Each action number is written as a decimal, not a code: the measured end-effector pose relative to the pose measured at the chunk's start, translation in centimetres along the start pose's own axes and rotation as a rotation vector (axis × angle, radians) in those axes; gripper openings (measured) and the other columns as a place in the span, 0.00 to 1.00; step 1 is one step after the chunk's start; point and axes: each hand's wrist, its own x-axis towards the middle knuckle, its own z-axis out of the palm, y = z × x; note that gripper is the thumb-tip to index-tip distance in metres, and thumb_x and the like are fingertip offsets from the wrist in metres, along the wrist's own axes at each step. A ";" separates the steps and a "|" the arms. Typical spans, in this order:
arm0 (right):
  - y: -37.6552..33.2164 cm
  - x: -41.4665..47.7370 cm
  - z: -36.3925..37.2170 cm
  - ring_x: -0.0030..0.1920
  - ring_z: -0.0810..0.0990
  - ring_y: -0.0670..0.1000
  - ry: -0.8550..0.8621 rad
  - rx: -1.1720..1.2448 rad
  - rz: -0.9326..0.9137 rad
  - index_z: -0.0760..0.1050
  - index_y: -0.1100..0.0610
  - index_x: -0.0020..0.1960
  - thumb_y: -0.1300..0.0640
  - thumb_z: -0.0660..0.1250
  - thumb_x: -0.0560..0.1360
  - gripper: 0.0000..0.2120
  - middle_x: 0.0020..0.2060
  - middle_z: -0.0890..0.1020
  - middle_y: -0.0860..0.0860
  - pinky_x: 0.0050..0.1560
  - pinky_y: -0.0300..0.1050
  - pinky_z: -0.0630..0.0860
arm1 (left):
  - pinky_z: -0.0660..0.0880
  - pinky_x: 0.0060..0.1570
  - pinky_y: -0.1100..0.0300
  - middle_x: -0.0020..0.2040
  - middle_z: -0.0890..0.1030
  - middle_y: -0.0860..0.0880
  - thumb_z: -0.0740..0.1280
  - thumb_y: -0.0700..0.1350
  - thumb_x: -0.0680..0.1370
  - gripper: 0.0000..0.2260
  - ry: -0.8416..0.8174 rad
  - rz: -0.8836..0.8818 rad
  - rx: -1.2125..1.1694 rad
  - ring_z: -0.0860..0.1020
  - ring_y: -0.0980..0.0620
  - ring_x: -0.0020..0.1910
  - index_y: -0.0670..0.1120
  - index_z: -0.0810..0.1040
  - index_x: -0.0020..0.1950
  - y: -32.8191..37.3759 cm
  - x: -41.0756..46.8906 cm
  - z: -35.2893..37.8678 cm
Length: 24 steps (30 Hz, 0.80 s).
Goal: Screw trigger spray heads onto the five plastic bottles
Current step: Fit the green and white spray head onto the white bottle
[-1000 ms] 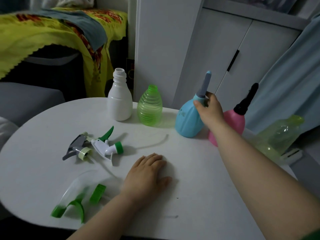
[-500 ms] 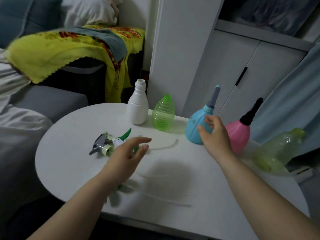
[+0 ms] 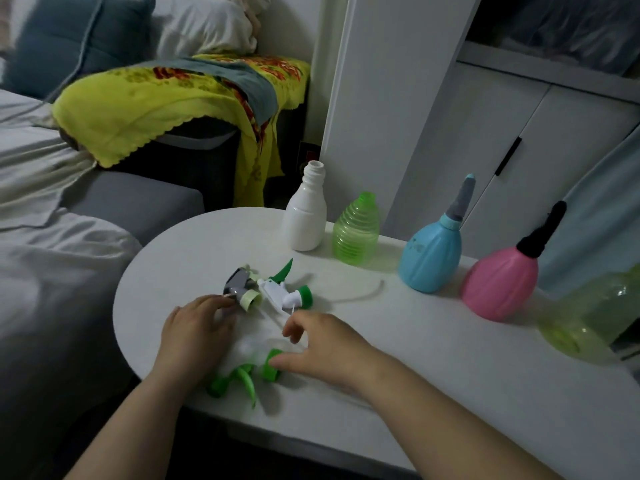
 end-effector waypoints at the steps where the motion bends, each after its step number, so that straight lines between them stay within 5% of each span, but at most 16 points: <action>1: -0.2 0.1 0.4 0.49 0.74 0.50 -0.006 -0.047 0.006 0.70 0.54 0.55 0.44 0.69 0.66 0.22 0.55 0.77 0.52 0.48 0.42 0.68 | 0.64 0.61 0.48 0.59 0.78 0.40 0.65 0.39 0.72 0.11 0.002 -0.004 0.007 0.74 0.39 0.59 0.43 0.78 0.54 0.1 0.0 0.1; 7: -0.9 0.7 1.8 0.57 0.73 0.54 -0.066 -0.143 0.020 0.69 0.55 0.59 0.45 0.67 0.68 0.24 0.60 0.73 0.53 0.54 0.46 0.69 | 0.63 0.64 0.46 0.61 0.77 0.41 0.65 0.39 0.73 0.11 -0.007 -0.010 -0.038 0.73 0.40 0.60 0.44 0.78 0.54 0.0 0.0 -0.1; 11: -1.1 0.7 1.6 0.53 0.75 0.55 -0.091 -0.078 0.041 0.72 0.58 0.55 0.48 0.68 0.68 0.20 0.54 0.76 0.56 0.47 0.44 0.69 | 0.63 0.65 0.44 0.60 0.77 0.41 0.65 0.39 0.73 0.10 -0.012 -0.007 -0.082 0.73 0.40 0.60 0.44 0.78 0.53 -0.1 0.0 -0.2; 16: -0.5 0.0 0.5 0.39 0.71 0.50 -0.274 0.202 0.024 0.75 0.66 0.49 0.52 0.69 0.69 0.18 0.37 0.73 0.55 0.42 0.45 0.68 | 0.63 0.65 0.45 0.58 0.78 0.40 0.63 0.39 0.74 0.10 0.003 -0.035 -0.120 0.73 0.40 0.58 0.44 0.78 0.54 -0.1 -0.1 -0.2; 24: 1.9 -1.4 -2.8 0.38 0.79 0.45 -0.153 0.791 0.109 0.70 0.55 0.49 0.60 0.63 0.73 0.06 0.41 0.78 0.49 0.39 0.37 0.76 | 0.64 0.63 0.47 0.59 0.76 0.40 0.63 0.38 0.74 0.11 -0.007 -0.018 -0.119 0.72 0.40 0.59 0.43 0.77 0.55 -0.1 -0.4 -0.3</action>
